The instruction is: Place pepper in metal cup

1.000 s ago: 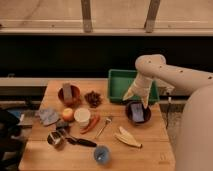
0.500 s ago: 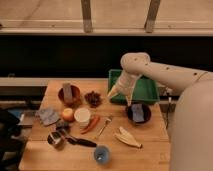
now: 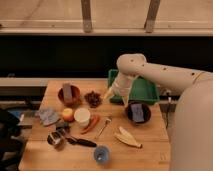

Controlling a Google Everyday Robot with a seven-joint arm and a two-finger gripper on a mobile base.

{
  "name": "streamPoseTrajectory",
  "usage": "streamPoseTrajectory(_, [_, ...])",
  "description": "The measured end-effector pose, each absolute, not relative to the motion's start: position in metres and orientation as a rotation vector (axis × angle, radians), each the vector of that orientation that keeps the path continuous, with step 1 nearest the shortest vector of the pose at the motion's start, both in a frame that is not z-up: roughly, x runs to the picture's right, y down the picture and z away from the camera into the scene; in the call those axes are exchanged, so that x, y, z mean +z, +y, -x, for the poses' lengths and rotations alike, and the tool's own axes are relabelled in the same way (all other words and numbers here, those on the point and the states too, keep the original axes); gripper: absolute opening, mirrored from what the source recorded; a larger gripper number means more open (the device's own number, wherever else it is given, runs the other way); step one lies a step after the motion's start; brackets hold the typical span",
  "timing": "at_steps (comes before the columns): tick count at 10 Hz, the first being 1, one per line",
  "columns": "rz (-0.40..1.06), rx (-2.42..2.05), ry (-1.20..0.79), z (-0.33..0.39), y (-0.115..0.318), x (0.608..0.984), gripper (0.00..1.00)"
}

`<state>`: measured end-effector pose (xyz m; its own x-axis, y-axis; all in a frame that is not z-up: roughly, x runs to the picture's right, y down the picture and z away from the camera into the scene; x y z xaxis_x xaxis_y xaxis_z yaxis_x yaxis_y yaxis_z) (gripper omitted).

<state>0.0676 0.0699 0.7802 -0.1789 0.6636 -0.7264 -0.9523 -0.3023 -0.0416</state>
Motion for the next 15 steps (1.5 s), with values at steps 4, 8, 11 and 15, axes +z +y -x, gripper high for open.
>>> streamPoseTrajectory(4, [0.810,1.690,0.566,-0.040,0.114,0.791,0.74])
streamPoseTrajectory(8, [0.822,1.664,0.614,-0.033,0.136,0.795,0.74])
streamPoseTrajectory(11, [0.832,1.621,0.646,-0.021,0.152,0.797,0.74])
streamPoseTrajectory(15, [0.855,1.565,0.681,-0.002,0.174,0.804,0.74])
